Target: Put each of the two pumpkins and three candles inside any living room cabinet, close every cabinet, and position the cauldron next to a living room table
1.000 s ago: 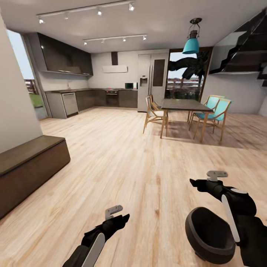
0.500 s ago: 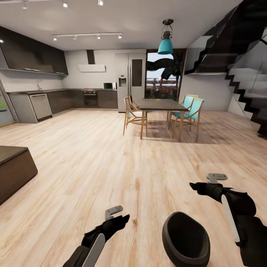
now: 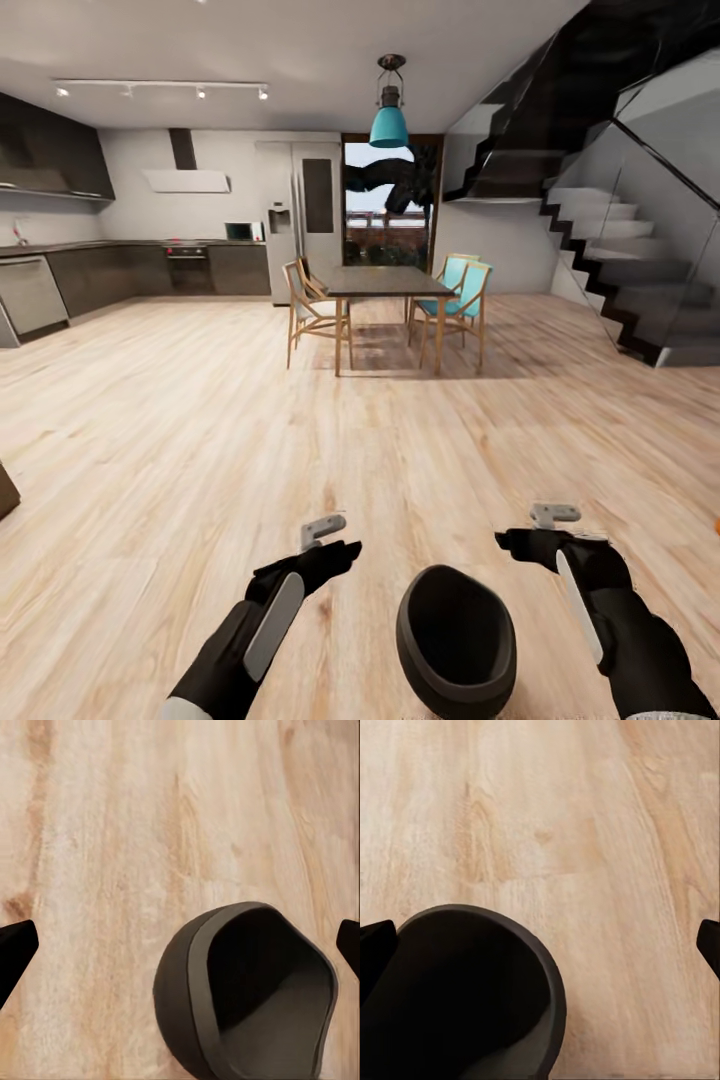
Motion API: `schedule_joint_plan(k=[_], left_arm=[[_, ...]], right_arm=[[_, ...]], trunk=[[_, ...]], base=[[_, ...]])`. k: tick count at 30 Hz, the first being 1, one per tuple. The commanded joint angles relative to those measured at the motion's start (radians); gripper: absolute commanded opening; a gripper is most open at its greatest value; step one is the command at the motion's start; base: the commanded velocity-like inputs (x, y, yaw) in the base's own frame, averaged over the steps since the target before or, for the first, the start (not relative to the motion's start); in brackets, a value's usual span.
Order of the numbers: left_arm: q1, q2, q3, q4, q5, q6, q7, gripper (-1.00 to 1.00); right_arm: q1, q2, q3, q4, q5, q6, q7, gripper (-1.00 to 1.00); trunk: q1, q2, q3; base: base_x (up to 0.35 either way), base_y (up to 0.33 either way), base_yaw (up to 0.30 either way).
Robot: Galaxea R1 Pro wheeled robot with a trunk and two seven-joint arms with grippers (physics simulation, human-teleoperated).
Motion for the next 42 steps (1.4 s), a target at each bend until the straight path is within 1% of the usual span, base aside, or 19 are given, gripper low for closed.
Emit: schedule_joint_plan(k=[1, 4, 5, 6, 7, 9, 10, 11, 12, 13, 15, 16, 21, 27, 34, 37, 41, 42], left_arm=[[-0.029, -0.003, -0.011, 0.019, 0.029, 0.018, 0.020, 1.00], [-0.060, -0.005, -0.036, 0.058, 0.074, 0.043, 0.048, 1.00], [-0.072, -0.004, -0.057, 0.075, 0.097, 0.051, 0.074, 1.00], [-0.076, -0.003, -0.067, 0.081, 0.106, 0.055, 0.089, 1.00], [-0.079, 0.000, -0.080, 0.088, 0.120, 0.059, 0.120, 1.00], [-0.068, 0.004, -0.096, 0.092, 0.134, 0.063, 0.177, 1.00], [-0.041, 0.007, -0.107, 0.069, 0.143, 0.062, 0.209, 1.00], [-0.036, 0.007, -0.108, 0.066, 0.143, 0.061, 0.211, 1.00], [-0.021, 0.008, -0.108, 0.051, 0.144, 0.059, 0.213, 1.00], [-0.012, 0.009, -0.108, 0.041, 0.143, 0.057, 0.214, 1.00], [-0.006, 0.010, -0.108, 0.033, 0.143, 0.052, 0.214, 1.00], [0.004, 0.012, -0.108, 0.022, 0.143, 0.040, 0.216, 1.00], [0.006, 0.013, -0.109, 0.018, 0.140, 0.035, 0.218, 1.00], [0.007, 0.012, -0.109, 0.018, 0.137, 0.036, 0.227, 1.00], [0.007, 0.012, -0.109, 0.019, 0.137, 0.036, 0.229, 1.00], [0.007, 0.013, -0.109, 0.021, 0.135, 0.036, 0.230, 1.00], [0.007, 0.013, -0.109, 0.027, 0.132, 0.036, 0.231, 1.00], [0.007, 0.013, -0.109, 0.028, 0.131, 0.035, 0.231, 1.00]], right_arm=[[-0.010, 0.015, -0.002, 0.047, 0.006, -0.020, 0.001, 1.00], [-0.026, 0.029, -0.002, 0.094, 0.007, -0.039, -0.009, 1.00], [-0.032, 0.035, -0.001, 0.112, 0.007, -0.047, -0.013, 1.00], [-0.034, 0.037, -0.001, 0.118, 0.006, -0.050, -0.015, 1.00], [-0.037, 0.039, 0.001, 0.125, 0.006, -0.056, -0.016, 1.00], [-0.037, 0.042, 0.003, 0.121, 0.005, -0.060, -0.017, 1.00], [-0.025, 0.039, 0.054, 0.036, 0.005, -0.061, -0.014, 1.00], [-0.008, 0.038, 0.069, -0.008, 0.004, -0.057, -0.013, 1.00], [0.033, 0.039, 0.087, -0.092, 0.004, -0.051, -0.013, 1.00], [0.046, 0.040, 0.092, -0.116, 0.004, -0.049, -0.013, 1.00], [0.054, 0.042, 0.095, -0.131, 0.003, -0.048, -0.014, 1.00], [0.065, 0.043, 0.099, -0.152, 0.003, -0.047, -0.014, 1.00], [0.067, 0.044, 0.104, -0.150, 0.004, -0.047, -0.017, 1.00], [0.067, 0.045, 0.112, -0.075, 0.008, -0.049, -0.021, 1.00], [0.066, 0.045, 0.145, -0.049, 0.009, -0.051, -0.022, 1.00], [0.066, 0.046, 0.149, -0.041, 0.009, -0.054, -0.022, 1.00], [0.066, 0.046, 0.154, -0.021, 0.008, -0.061, -0.020, 1.00], [0.066, 0.046, 0.162, -0.011, 0.007, -0.063, -0.018, 1.00]], trunk=[[0.000, -0.001, -0.001], [0.000, -0.001, -0.001], [0.000, -0.001, -0.001], [0.000, -0.001, -0.001], [0.000, -0.001, -0.001], [0.000, -0.001, -0.001], [0.000, -0.001, -0.001], [0.000, -0.001, -0.001], [0.000, -0.001, -0.001], [0.000, -0.001, -0.001], [0.000, -0.001, -0.001], [0.000, -0.001, -0.001], [0.000, -0.001, -0.001], [0.000, -0.001, -0.001], [0.000, -0.001, -0.001], [0.000, -0.001, -0.001], [0.000, -0.001, -0.001], [0.000, -0.001, -0.001]], base=[[0.001, -0.001, -0.288], [0.001, -0.001, -0.290], [0.000, 0.000, -0.292], [0.000, 0.000, -0.293], [0.000, 0.000, -0.294], [0.000, 0.000, -0.295], [0.000, 0.000, -0.297], [0.000, 0.000, -0.297], [0.000, 0.000, -0.297], [0.000, 0.000, -0.297], [-0.013, 0.000, -0.297], [-0.151, 0.162, -0.297], [-0.111, 0.162, -0.297], [-0.015, 0.026, -0.297], [-0.001, 0.004, -0.297], [0.085, -0.016, -0.227], [0.243, -0.062, -0.080], [0.295, -0.082, -0.031]])
